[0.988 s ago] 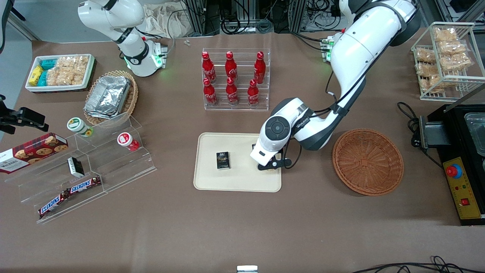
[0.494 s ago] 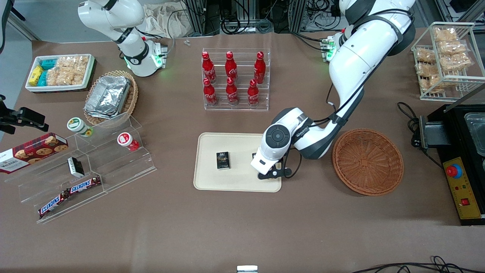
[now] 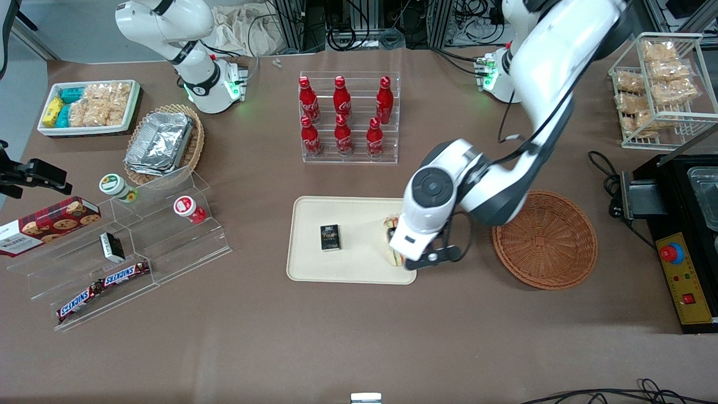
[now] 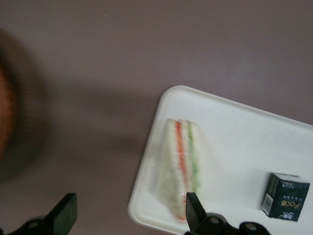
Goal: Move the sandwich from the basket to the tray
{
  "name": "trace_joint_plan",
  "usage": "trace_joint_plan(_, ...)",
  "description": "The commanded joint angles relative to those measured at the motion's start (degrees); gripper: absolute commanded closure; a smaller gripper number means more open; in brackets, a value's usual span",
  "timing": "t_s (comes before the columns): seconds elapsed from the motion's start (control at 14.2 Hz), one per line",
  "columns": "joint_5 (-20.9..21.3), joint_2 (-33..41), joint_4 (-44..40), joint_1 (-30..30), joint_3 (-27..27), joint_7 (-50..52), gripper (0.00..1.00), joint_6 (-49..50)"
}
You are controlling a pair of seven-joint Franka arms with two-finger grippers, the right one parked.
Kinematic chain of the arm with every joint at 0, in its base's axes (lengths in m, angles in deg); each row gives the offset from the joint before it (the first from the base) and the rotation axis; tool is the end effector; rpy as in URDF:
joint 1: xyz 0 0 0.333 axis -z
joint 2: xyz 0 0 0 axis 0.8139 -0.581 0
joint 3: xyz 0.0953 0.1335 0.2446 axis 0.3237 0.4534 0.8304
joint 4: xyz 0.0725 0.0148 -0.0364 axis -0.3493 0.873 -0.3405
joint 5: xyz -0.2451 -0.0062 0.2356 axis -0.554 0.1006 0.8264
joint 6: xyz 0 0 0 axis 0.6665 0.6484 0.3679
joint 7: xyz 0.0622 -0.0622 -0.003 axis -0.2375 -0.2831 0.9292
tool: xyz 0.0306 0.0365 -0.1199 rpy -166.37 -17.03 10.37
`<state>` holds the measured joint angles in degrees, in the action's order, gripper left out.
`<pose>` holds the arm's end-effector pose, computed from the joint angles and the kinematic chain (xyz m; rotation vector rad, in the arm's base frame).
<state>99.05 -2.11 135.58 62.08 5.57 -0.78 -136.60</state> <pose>0.5567 -0.3276 0.3603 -3.0637 -0.4096 0.0102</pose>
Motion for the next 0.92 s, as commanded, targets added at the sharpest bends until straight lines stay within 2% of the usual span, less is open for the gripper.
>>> trace_joint_plan(0.0,-5.2,9.8,8.4,-11.3,-5.2,-7.2,0.0,3.4)
trace_joint_plan(0.14,-7.5,17.1,15.4,-16.9,-7.2,-13.0,0.0,3.9)
trace_joint_plan(0.28,-12.4,22.0,17.3,-20.4,-7.4,-20.2,0.0,5.1)
trace_joint_plan(0.49,-13.1,24.1,17.2,-23.6,-7.1,-24.3,0.0,7.8)
trace_joint_plan(0.56,-13.4,26.1,17.3,-23.2,-5.2,-28.9,0.0,9.3)
trace_joint_plan(0.64,-13.7,28.0,17.5,-19.7,0.8,-33.6,0.0,10.8)
trace_joint_plan(0.78,-18.9,32.1,19.4,-11.8,15.2,-42.6,0.0,10.8)
trace_joint_plan(0.85,-19.7,34.0,21.7,-9.2,20.0,-47.7,0.0,10.8)
